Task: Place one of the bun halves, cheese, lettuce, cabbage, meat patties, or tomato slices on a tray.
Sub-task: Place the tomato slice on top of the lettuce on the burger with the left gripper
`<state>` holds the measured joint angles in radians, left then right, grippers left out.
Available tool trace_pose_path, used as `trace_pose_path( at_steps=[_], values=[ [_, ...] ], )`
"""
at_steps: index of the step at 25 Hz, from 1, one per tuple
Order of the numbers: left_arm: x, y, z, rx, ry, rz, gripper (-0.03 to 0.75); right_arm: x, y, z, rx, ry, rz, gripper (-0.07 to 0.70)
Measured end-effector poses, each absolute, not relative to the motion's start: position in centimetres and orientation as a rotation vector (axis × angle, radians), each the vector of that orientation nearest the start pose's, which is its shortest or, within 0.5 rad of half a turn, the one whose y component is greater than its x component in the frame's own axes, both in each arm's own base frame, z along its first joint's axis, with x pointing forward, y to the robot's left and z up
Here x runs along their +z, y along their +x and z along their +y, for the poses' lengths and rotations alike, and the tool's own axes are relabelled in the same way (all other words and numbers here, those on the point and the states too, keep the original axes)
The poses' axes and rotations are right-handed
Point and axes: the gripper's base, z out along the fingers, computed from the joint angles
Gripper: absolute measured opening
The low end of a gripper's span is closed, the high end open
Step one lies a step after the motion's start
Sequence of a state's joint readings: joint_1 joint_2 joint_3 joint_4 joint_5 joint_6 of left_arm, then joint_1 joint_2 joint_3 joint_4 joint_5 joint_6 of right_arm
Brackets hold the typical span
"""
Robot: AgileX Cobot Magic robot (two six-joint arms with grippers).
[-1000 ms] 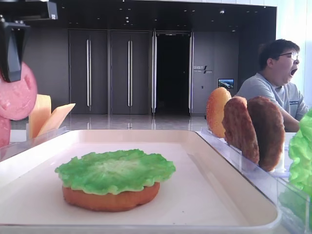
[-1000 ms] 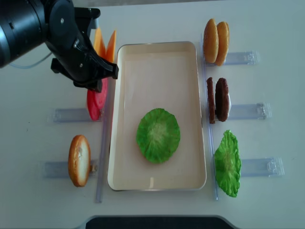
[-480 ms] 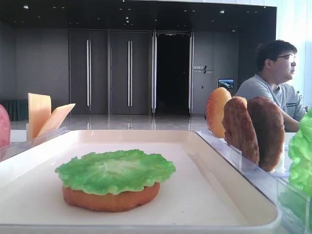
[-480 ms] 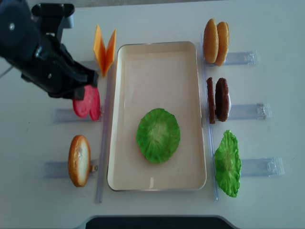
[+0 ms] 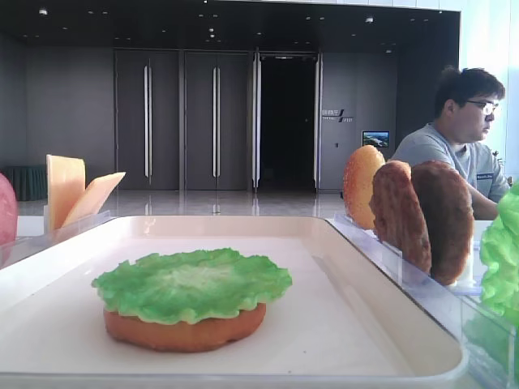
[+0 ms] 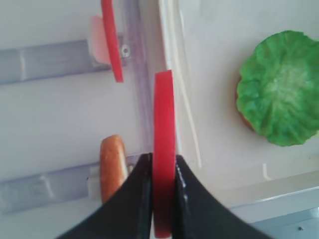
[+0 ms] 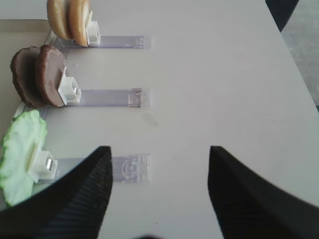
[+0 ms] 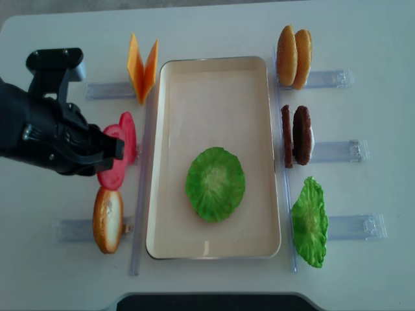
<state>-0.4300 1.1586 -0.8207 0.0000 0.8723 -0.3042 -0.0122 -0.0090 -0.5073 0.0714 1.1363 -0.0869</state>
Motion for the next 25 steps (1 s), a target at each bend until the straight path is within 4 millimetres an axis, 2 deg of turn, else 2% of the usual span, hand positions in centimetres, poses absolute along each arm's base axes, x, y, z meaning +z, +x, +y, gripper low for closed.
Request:
trace_pose_path(
  at_steps=[6, 10, 15, 19, 25],
  values=[
    [27.3, 19.7, -11.8, -0.616, 0.347, 2.57, 0.05, 27.3, -1.0, 0.6, 0.027, -0.086, 2.1, 0.405],
    [25.7, 21.0, -14.1, -0.84, 0.438, 2.549, 0.05, 27.3, -1.0, 0.6, 0.027, -0.086, 2.1, 0.405],
    [24.0, 22.7, -15.9, -1.081, 0.446, 2.464, 0.049, 27.3, -1.0, 0.6, 0.027, -0.086, 2.1, 0.405],
    [23.0, 23.2, -15.6, -1.266, 0.382, 2.394, 0.049, 27.3, -1.0, 0.6, 0.027, -0.086, 2.1, 0.405],
    [20.1, 22.3, -13.0, -1.405, 0.268, 2.36, 0.049, 27.3, -1.0, 0.6, 0.027, -0.086, 2.1, 0.405]
  ],
)
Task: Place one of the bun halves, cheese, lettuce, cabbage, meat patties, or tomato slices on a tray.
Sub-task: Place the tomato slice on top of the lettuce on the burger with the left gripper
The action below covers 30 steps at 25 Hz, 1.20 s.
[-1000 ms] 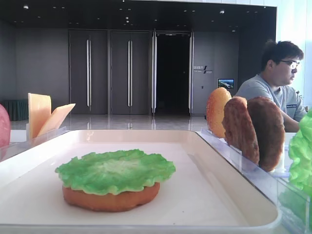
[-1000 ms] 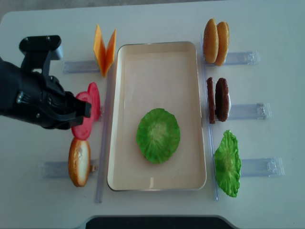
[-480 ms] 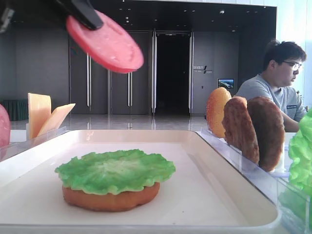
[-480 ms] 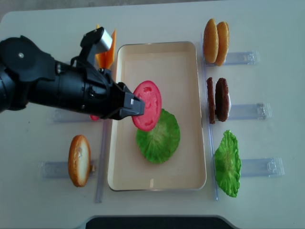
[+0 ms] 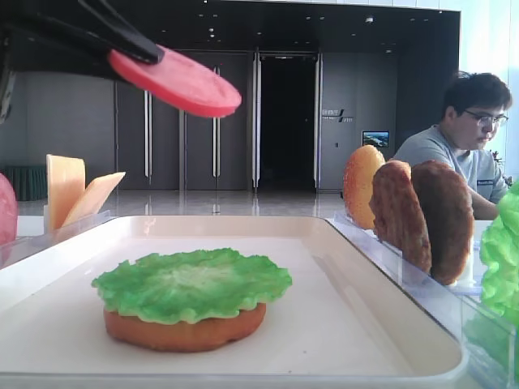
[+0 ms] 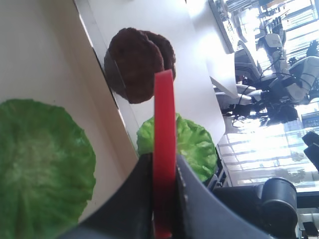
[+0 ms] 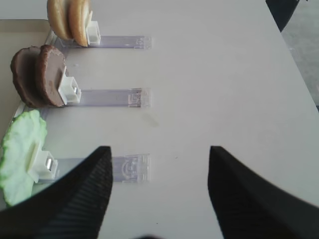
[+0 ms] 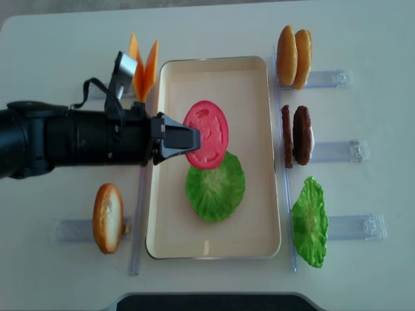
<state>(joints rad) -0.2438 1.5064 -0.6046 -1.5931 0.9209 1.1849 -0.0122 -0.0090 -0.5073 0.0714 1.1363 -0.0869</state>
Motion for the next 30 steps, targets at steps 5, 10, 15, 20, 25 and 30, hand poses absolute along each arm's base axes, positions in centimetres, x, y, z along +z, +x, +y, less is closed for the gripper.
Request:
trace_pose_path(
  at_steps=[5, 10, 15, 20, 25, 30],
  values=[
    [17.6, 21.7, -12.7, -1.444, 0.236, 2.407, 0.049, 27.3, -1.0, 0.6, 0.027, -0.086, 2.1, 0.405],
    [15.8, 22.1, -13.2, -1.547, 0.215, 2.418, 0.049, 27.3, -1.0, 0.6, 0.027, -0.086, 2.1, 0.405],
    [13.7, 22.3, -13.2, -1.567, 0.168, 2.486, 0.049, 27.3, -1.0, 0.6, 0.027, -0.086, 2.1, 0.405],
    [13.0, 22.3, -13.3, -1.585, 0.165, 2.498, 0.049, 27.3, -1.0, 0.6, 0.027, -0.086, 2.1, 0.405],
    [12.8, 22.5, -13.2, -1.551, 0.155, 2.509, 0.049, 27.3, -1.0, 0.6, 0.027, -0.086, 2.1, 0.405],
    [12.8, 22.5, -13.2, -1.551, 0.155, 2.508, 0.048, 27.3, -1.0, 0.6, 0.028, -0.086, 2.1, 0.405]
  ],
)
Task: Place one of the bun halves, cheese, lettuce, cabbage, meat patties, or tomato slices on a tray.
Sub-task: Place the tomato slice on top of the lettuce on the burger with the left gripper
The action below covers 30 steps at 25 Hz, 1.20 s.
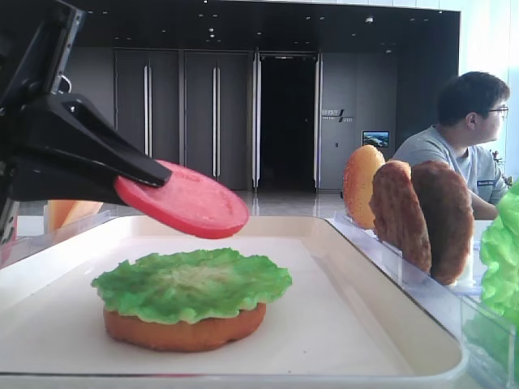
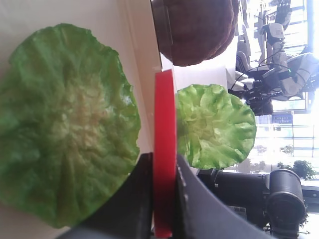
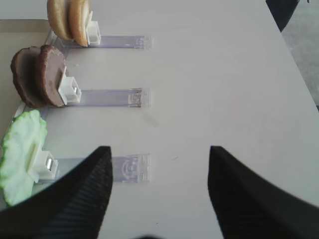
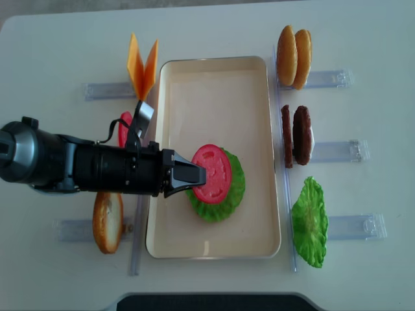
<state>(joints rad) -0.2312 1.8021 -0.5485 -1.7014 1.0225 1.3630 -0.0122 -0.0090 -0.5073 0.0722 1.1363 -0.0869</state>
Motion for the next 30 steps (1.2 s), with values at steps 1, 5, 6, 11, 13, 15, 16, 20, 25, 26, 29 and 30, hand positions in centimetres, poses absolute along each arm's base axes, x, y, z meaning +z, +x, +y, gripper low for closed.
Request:
trace_pose_path(
  at_steps=[1, 5, 6, 11, 13, 15, 16, 20, 25, 26, 29, 30],
  values=[
    [12.76, 22.48, -13.21, -1.55, 0.156, 2.507, 0.048, 27.34, -1.05, 0.61, 0.028, -0.086, 2.1, 0.405],
    [12.75, 22.49, -13.2, -1.542, 0.176, 2.5, 0.048, 27.34, -1.05, 0.61, 0.028, -0.086, 2.1, 0.405],
    [12.75, 22.49, -13.2, -1.541, 0.178, 2.5, 0.048, 27.34, -1.05, 0.61, 0.028, -0.086, 2.1, 0.405],
    [12.74, 22.49, -13.2, -1.536, 0.191, 2.495, 0.048, 27.34, -1.05, 0.61, 0.028, -0.086, 2.1, 0.405],
    [12.71, 22.51, -13.18, -1.529, 0.197, 2.494, 0.048, 27.34, -1.05, 0.61, 0.028, -0.086, 2.1, 0.405],
    [12.62, 22.55, -13.13, -1.511, 0.198, 2.5, 0.048, 27.34, -1.05, 0.61, 0.028, -0.086, 2.1, 0.405],
    [12.61, 22.56, -13.12, -1.508, 0.199, 2.5, 0.048, 27.34, -1.05, 0.61, 0.028, -0.086, 2.1, 0.405],
    [12.61, 22.56, -13.12, -1.507, 0.203, 2.499, 0.048, 27.34, -1.05, 0.61, 0.028, -0.086, 2.1, 0.405],
    [12.54, 22.59, -13.08, -1.493, 0.203, 2.503, 0.048, 27.34, -1.05, 0.61, 0.028, -0.086, 2.1, 0.405],
    [12.52, 22.6, -13.07, -1.49, 0.205, 2.503, 0.048, 27.34, -1.05, 0.61, 0.028, -0.086, 2.1, 0.405],
    [12.48, 22.62, -13.05, -1.481, 0.207, 2.505, 0.048, 27.34, -1.05, 0.61, 0.028, -0.086, 2.1, 0.405],
    [12.47, 22.62, -13.04, -1.479, 0.206, 2.506, 0.048, 27.34, -1.05, 0.61, 0.028, -0.086, 2.1, 0.405]
  ],
)
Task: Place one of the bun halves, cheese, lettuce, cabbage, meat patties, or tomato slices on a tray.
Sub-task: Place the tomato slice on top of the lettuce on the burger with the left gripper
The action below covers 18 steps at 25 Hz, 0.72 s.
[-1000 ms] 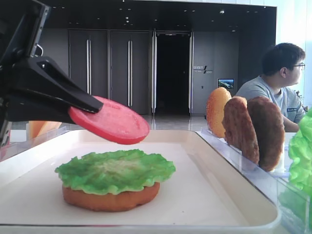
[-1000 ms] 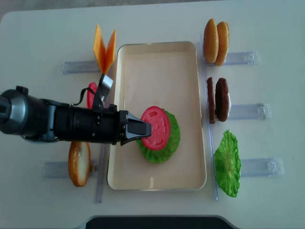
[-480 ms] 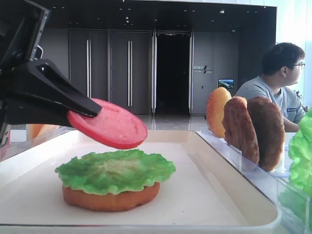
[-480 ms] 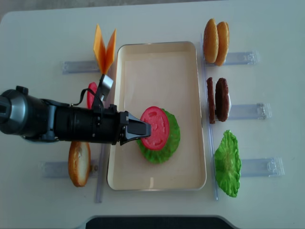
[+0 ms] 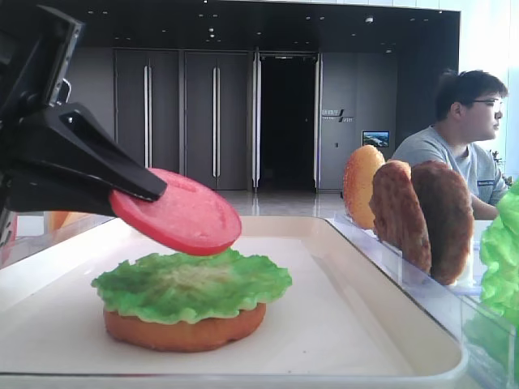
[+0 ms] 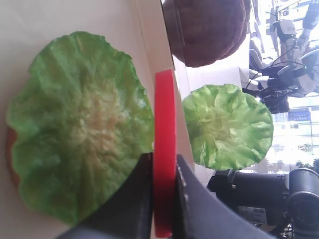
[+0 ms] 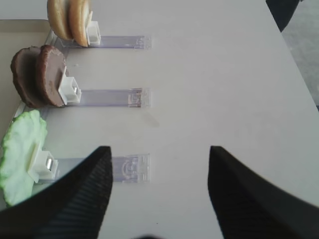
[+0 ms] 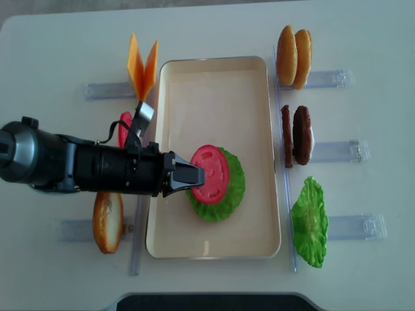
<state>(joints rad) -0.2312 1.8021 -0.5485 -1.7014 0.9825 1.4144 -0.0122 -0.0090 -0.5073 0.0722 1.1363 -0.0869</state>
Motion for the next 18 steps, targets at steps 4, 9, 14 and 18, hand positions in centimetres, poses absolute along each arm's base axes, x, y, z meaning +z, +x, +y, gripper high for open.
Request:
trace_pose_path(
  at_steps=[4, 9, 14, 18],
  values=[
    [12.36, 22.67, -12.98, -1.459, 0.203, 2.514, 0.048, 27.34, -1.05, 0.61, 0.028, -0.086, 2.1, 0.405],
    [12.26, 22.72, -12.91, -1.44, 0.199, 2.522, 0.069, 27.34, -1.05, 0.61, 0.028, -0.086, 2.1, 0.405],
    [12.25, 22.73, -12.91, -1.439, 0.198, 2.522, 0.089, 27.34, -1.05, 0.61, 0.028, -0.086, 2.1, 0.405],
    [12.25, 22.74, -12.9, -1.437, 0.197, 2.523, 0.104, 27.34, -1.05, 0.61, 0.028, -0.086, 2.1, 0.405]
  ],
)
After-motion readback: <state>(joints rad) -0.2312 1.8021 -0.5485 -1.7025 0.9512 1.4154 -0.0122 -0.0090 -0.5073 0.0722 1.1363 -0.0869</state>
